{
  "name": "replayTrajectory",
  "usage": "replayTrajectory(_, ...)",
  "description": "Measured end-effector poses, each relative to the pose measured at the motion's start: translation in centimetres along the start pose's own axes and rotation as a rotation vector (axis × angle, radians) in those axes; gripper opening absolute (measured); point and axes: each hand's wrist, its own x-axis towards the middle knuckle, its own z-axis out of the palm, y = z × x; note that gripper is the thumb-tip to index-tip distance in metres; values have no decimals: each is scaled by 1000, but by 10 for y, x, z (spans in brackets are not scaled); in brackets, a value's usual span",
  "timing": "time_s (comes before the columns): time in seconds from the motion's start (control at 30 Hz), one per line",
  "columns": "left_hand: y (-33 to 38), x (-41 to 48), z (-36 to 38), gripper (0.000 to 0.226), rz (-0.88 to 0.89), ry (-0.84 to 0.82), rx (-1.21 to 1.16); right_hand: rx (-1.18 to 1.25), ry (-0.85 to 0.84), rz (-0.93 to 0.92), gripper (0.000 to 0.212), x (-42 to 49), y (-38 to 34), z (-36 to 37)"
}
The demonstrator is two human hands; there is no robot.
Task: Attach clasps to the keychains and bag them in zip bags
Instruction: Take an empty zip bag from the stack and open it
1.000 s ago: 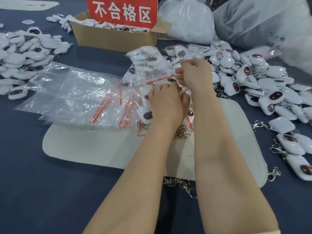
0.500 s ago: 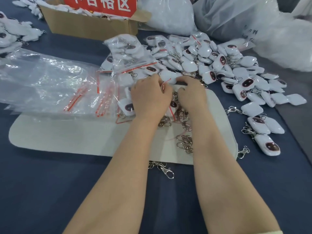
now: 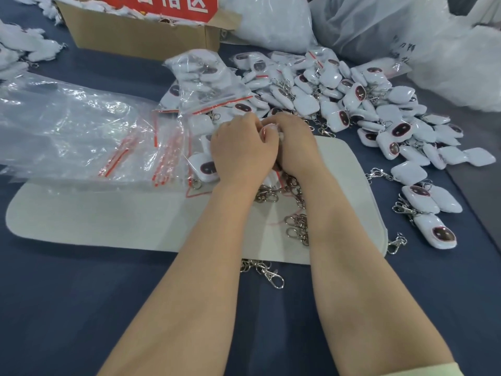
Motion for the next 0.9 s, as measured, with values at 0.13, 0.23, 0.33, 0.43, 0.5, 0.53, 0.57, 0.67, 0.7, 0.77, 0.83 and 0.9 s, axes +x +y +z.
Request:
replayTrajectory(0.13, 1, 1, -3, 24, -24, -49, 8, -75, -39, 25, 40, 0, 0, 0)
replayTrajectory(0.23, 4, 7, -13, 25, -106, -157, -192, -51, -3, 56, 34, -2, -1, 0)
replayTrajectory(0.33, 4, 15, -27, 24, -188, -82, -465, 254, 139, 186, 26, -4, -4, -5)
replayTrajectory(0.43, 3, 18, -31, 20, -164, 89, -429, 570, 383, 394, 33, 1, -2, -14)
replayTrajectory(0.5, 8, 13, -23, 22, -134, 64, -355, 1059, 474, 541, 28, 2, -2, -21)
replayTrajectory(0.53, 11, 8, -18, 24, -103, 19, -298, 1268, 499, 579, 26, 2, -1, -23)
replayTrajectory(0.57, 12, 3, -13, 25, -66, -24, -228, 1394, 519, 602, 25, 1, 0, -25)
replayTrajectory(0.67, 11, -6, 3, 35, 73, -101, 115, 1464, 536, 626, 26, 2, 3, -25)
replayTrajectory(0.7, 10, -7, 5, 43, 90, -141, 186, 1444, 530, 625, 27, 2, 2, -24)
replayTrajectory(0.77, 7, -5, 5, 57, 55, -237, 169, 1392, 520, 612, 28, 2, 2, -22)
replayTrajectory(0.83, 4, -2, 3, 63, -10, -282, 52, 1348, 506, 599, 31, 1, 1, -21)
replayTrajectory(0.9, 2, 0, 3, 66, -81, -289, -37, 1331, 498, 591, 32, 1, 0, -21)
